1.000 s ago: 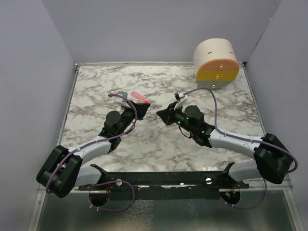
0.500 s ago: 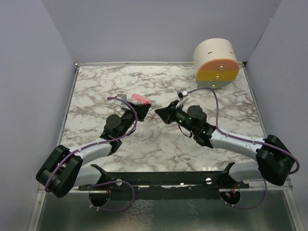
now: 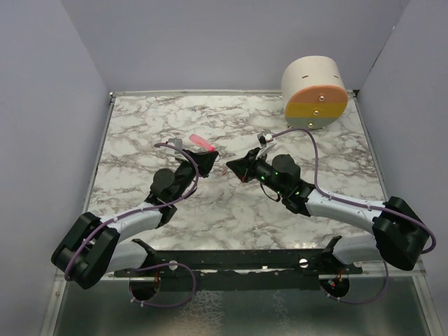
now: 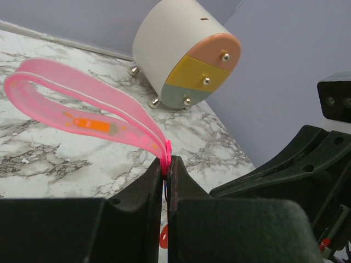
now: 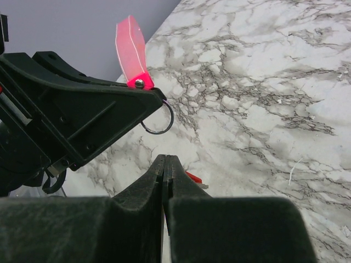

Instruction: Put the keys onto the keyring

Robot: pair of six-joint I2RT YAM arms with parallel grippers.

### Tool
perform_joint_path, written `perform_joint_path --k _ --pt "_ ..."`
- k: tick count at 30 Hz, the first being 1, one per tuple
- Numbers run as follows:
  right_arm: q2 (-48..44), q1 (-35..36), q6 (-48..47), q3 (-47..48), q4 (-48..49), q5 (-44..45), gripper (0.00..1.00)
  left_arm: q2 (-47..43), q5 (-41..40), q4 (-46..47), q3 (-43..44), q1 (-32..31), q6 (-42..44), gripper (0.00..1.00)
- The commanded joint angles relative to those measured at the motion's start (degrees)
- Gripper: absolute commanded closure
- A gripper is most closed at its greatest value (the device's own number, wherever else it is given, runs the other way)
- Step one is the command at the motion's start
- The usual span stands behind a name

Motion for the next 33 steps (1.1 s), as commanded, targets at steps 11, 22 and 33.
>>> perform_joint_path --k 11,22,33 --pt "0.6 0.4 1.8 1.1 2.4 -1.4 0.99 2.1 -0.8 6.1 -0.7 -0.7 -0.3 1.0" --pt "1.1 0.3 2.7 1.8 3.1 -1.7 0.99 4.8 -0.5 8.3 0.0 -2.1 -0.6 1.0" --pt "1.8 0.4 3.2 2.1 3.7 -1.8 0.99 5.6 -0.6 8.9 0.6 -3.1 -0.4 1.0"
